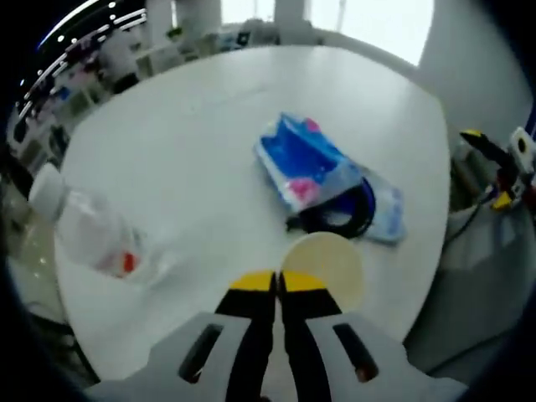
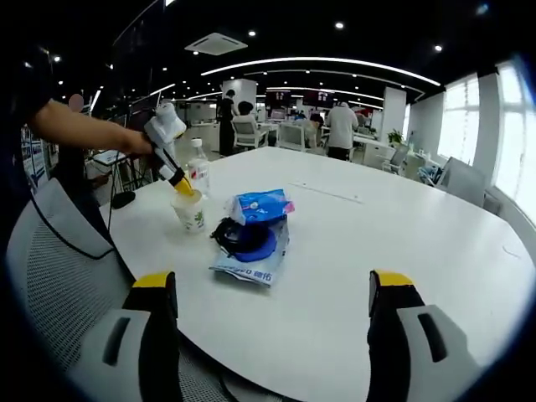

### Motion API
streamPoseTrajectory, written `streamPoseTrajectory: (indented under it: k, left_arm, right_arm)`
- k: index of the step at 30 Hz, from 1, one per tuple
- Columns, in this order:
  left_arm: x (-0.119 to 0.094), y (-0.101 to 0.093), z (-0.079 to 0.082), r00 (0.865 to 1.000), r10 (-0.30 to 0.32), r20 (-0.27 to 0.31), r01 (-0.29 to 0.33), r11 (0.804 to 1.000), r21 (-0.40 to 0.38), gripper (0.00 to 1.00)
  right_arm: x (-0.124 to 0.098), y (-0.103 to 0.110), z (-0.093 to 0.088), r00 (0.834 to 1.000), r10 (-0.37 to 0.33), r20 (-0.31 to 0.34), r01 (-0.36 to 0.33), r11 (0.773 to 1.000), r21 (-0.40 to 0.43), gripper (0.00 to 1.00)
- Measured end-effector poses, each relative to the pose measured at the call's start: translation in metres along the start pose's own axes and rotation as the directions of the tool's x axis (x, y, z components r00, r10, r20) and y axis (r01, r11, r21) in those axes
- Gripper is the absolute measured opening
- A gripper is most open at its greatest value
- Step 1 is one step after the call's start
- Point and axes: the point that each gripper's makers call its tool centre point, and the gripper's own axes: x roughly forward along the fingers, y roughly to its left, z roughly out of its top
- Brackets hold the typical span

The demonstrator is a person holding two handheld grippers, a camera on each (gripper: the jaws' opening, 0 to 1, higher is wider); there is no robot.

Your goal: Arrange the tabletop items into an orderly group along one side of the table until the central work area is clear of visible clutter.

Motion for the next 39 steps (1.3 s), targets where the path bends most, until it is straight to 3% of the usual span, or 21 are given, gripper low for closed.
streamPoseTrajectory:
  k: [4,13,17,21,27,30,34,39]
  left_arm:
    - [0.002,-0.004,-0.004,0.999,-0.038,-0.035,0.035,0.996,-0.086,0.00]
    - [0.006,-0.004,-0.001,0.998,-0.055,-0.003,0.055,0.994,-0.094,0.00]
    - [0.004,-0.005,0.001,0.998,-0.070,0.010,0.070,0.993,-0.091,0.05]
    - [0.001,-0.006,0.004,0.997,-0.074,0.025,0.075,0.995,-0.066,0.11]
    - [-0.010,-0.016,0.008,0.994,-0.089,0.066,0.090,0.996,-0.010,0.28]
    - [-0.015,-0.022,0.014,0.988,-0.096,0.120,0.090,0.994,0.057,0.34]
    - [-0.022,-0.027,0.013,0.984,-0.094,0.153,0.085,0.994,0.066,0.43]
    - [-0.030,-0.030,0.012,0.976,-0.086,0.201,0.065,0.992,0.108,0.46]
  right_arm:
    - [0.000,0.000,0.000,1.000,-0.001,0.001,0.001,1.000,0.002,0.94]
    - [0.000,-0.001,0.000,1.000,-0.002,0.001,0.002,1.000,0.006,0.93]
    - [0.000,0.000,0.000,1.000,-0.002,0.001,0.002,1.000,0.007,0.93]
    - [0.000,0.000,0.000,1.000,-0.002,0.002,0.002,1.000,0.007,0.93]
    - [0.000,0.001,0.001,1.000,0.003,0.003,-0.003,1.000,0.009,0.93]
    - [0.000,0.002,0.001,1.000,0.006,0.004,-0.006,1.000,0.009,0.93]
    - [0.000,0.002,0.001,1.000,0.007,0.006,-0.007,1.000,0.014,0.94]
    - [0.000,0.003,0.001,1.000,0.010,0.007,-0.010,1.000,0.015,0.94]
